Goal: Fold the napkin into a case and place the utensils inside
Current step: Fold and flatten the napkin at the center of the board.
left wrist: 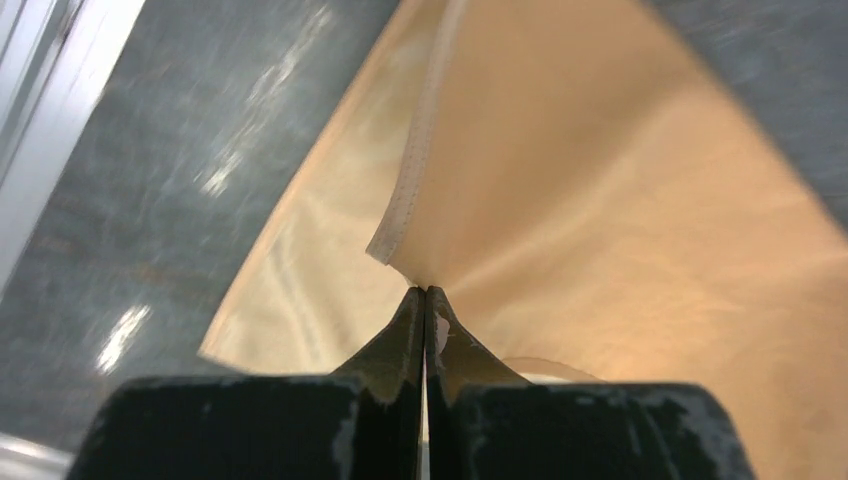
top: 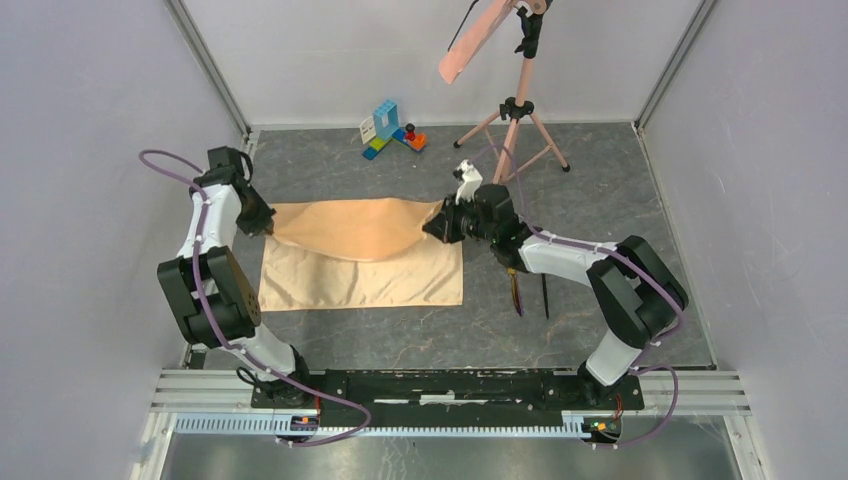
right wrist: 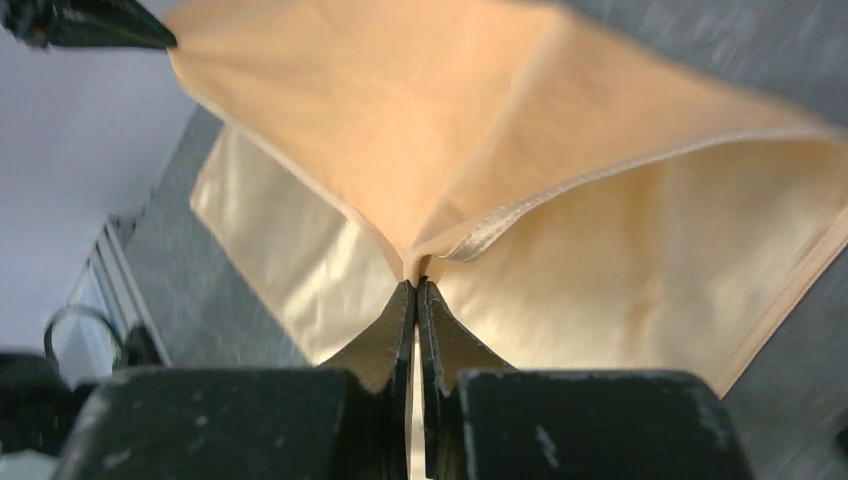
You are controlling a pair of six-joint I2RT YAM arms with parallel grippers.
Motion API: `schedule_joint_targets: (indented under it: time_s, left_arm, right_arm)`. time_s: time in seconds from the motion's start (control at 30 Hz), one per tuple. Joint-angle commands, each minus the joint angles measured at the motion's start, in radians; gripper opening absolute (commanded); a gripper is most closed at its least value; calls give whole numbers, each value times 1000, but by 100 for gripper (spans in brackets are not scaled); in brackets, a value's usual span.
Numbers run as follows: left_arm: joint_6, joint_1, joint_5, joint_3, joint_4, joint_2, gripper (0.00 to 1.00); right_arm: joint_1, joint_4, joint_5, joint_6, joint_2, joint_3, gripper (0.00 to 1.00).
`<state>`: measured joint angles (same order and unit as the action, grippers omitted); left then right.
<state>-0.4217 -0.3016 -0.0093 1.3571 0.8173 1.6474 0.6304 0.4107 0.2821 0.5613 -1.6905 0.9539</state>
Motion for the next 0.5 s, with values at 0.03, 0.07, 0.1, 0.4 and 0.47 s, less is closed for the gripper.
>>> schedule_joint_targets:
  time_s: [0.03, 0.07, 0.1, 0.4, 0.47]
  left_arm:
    - [66, -4, -255, -171, 59, -167, 2]
    - [56, -3, -282, -203, 48, -190, 2]
    - [44, -3, -305, -222, 47, -202, 2]
    - [-27, -3, -329, -351, 62, -206, 2]
    - [-42, -3, -336, -372, 62, -217, 2]
  right_arm:
    - [57, 109, 57, 38, 100, -136, 5]
    - [61, 122, 68, 51, 104, -158, 5]
    - [66, 135, 76, 58, 109, -174, 5]
    - [94, 175, 86, 73, 147, -296, 4]
    - [96, 182, 86, 78, 162, -314, 4]
